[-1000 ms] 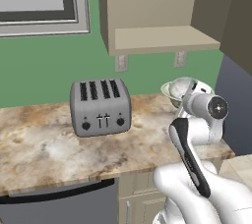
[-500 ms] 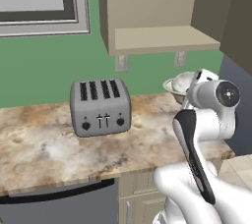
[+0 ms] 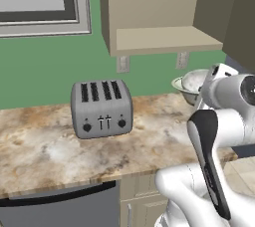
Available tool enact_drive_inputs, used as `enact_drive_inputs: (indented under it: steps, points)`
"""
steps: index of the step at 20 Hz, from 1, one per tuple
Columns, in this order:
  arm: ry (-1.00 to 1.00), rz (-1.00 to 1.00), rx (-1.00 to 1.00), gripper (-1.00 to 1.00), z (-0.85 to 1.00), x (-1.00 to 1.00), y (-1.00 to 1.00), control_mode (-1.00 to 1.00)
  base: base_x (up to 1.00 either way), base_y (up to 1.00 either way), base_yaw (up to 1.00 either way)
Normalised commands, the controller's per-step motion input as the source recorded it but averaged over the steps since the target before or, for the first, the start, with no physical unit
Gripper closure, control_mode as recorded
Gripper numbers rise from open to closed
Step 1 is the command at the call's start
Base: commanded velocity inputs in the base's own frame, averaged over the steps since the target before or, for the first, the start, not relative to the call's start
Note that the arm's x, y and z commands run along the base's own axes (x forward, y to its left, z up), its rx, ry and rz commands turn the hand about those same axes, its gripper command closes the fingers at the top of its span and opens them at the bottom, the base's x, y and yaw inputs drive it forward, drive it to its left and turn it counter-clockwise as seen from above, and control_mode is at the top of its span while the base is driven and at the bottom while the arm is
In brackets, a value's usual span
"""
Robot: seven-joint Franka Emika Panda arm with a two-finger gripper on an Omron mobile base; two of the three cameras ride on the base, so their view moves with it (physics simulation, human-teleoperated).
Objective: Pick up the bowls on the counter and stack them on top of one another in the open cabinet. Place the smaller bowl on top of the larger bowl.
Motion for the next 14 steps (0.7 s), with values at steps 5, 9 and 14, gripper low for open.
enact_drive_inputs:
  steps: [5,9,14]
  points:
    - [-0.14,0.01,0.00,1.00,0.26,-0.45,0.14,-1.00,0.00,0.00,0.00]
    - [-0.18,0.05,0.00,1.00,0.27,-0.33,0.16,-1.00,0.00,0.00,0.00]
    - [-0.17,0.06,0.00,1.00,0.34,-0.20,0.11,-1.00,0.00,0.00,0.00]
